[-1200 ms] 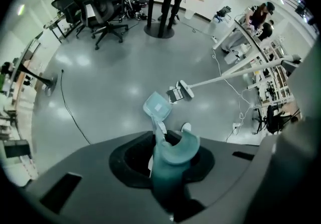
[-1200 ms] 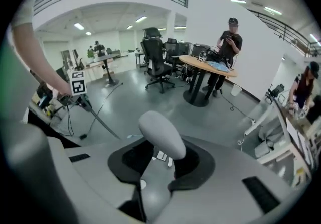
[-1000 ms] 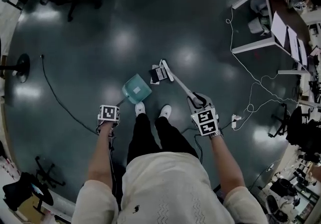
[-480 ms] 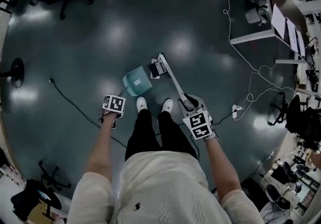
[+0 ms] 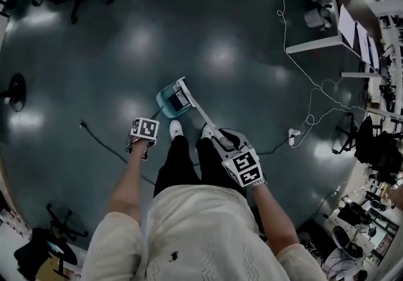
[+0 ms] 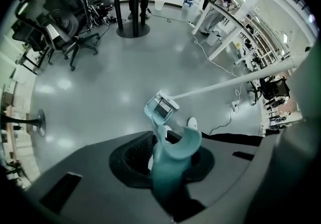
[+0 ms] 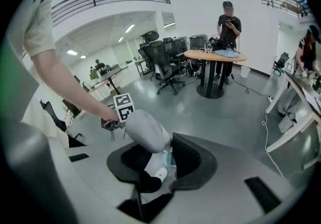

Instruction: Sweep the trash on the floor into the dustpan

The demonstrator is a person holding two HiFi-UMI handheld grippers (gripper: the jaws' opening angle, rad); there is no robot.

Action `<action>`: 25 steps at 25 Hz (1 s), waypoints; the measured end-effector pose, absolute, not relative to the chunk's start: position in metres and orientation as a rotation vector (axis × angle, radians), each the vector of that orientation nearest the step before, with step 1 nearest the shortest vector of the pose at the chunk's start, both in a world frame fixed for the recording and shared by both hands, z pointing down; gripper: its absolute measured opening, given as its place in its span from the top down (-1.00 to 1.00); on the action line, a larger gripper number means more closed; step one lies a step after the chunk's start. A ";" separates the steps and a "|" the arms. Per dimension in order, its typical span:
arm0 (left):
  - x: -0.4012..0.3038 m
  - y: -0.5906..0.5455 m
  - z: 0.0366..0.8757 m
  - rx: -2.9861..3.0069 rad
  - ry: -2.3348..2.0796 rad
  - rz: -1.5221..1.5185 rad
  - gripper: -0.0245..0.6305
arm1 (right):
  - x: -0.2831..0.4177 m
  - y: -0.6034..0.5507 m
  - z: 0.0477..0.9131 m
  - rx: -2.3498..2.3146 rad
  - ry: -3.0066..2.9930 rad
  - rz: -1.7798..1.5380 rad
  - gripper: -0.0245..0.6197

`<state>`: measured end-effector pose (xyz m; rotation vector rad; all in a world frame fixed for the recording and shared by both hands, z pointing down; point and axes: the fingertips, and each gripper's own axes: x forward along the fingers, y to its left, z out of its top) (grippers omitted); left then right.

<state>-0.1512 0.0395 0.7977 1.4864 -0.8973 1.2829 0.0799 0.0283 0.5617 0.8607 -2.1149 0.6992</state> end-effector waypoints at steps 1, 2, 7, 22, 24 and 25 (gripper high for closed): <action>-0.153 0.040 0.798 1.485 -0.895 1.280 0.64 | 0.079 0.028 0.558 0.872 -2.120 0.727 0.53; -0.156 0.040 0.798 1.485 -0.892 1.279 0.64 | 0.077 0.026 0.555 0.880 -2.126 0.747 0.53; -0.164 0.042 0.797 1.493 -0.905 1.297 0.64 | 0.096 0.011 0.550 0.947 -2.088 0.777 0.54; -0.188 0.088 0.797 1.378 -0.952 1.196 0.64 | 0.175 -0.076 0.490 1.147 -2.049 0.706 0.57; -0.191 0.093 0.797 1.365 -0.958 1.192 0.64 | 0.161 -0.074 0.498 1.102 -2.039 0.651 0.57; -0.192 0.096 0.798 1.360 -0.958 1.191 0.64 | 0.152 -0.070 0.505 1.077 -2.030 0.630 0.57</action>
